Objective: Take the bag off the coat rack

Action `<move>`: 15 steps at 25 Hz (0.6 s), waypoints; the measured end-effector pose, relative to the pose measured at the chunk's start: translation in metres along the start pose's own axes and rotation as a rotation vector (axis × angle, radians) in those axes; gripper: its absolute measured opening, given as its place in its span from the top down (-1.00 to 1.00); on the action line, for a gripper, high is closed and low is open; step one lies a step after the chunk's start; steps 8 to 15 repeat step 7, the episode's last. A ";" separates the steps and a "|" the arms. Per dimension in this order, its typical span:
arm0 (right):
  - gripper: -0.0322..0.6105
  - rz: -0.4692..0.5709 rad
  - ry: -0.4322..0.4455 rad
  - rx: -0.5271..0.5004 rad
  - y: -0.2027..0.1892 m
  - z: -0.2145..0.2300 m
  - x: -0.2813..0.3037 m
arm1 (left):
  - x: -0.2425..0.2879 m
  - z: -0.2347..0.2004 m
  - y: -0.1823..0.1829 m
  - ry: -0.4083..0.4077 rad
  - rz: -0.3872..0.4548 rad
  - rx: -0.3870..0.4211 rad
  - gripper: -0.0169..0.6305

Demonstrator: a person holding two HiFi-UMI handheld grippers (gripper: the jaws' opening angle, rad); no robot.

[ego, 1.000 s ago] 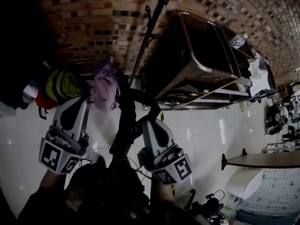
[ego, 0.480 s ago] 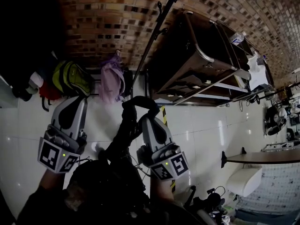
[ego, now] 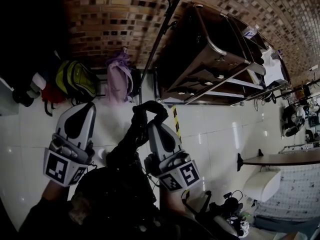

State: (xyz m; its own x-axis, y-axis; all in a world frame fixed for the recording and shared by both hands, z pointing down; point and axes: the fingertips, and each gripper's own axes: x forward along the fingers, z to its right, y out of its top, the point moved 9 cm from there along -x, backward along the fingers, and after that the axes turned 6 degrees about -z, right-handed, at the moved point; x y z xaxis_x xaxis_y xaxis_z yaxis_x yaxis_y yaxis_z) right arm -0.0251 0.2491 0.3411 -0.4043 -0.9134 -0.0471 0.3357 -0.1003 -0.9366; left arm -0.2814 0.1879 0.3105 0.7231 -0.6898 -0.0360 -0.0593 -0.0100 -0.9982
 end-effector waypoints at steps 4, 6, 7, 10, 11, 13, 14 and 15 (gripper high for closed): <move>0.85 0.012 -0.003 0.000 0.002 -0.007 -0.002 | -0.003 0.006 -0.001 -0.023 0.000 0.005 0.87; 0.85 0.017 -0.001 -0.007 0.004 -0.011 -0.003 | -0.003 0.008 0.001 -0.029 0.013 0.034 0.87; 0.85 0.020 -0.001 -0.012 0.005 -0.012 -0.003 | -0.003 0.009 0.002 -0.033 0.017 0.051 0.87; 0.85 0.020 -0.001 -0.012 0.005 -0.012 -0.003 | -0.003 0.009 0.002 -0.033 0.017 0.051 0.87; 0.85 0.020 -0.001 -0.012 0.005 -0.012 -0.003 | -0.003 0.009 0.002 -0.033 0.017 0.051 0.87; 0.85 0.020 -0.001 -0.012 0.005 -0.012 -0.003 | -0.003 0.009 0.002 -0.033 0.017 0.051 0.87; 0.85 0.020 -0.001 -0.012 0.005 -0.012 -0.003 | -0.003 0.009 0.002 -0.033 0.017 0.051 0.87; 0.85 0.020 -0.001 -0.012 0.005 -0.012 -0.003 | -0.003 0.009 0.002 -0.033 0.017 0.051 0.87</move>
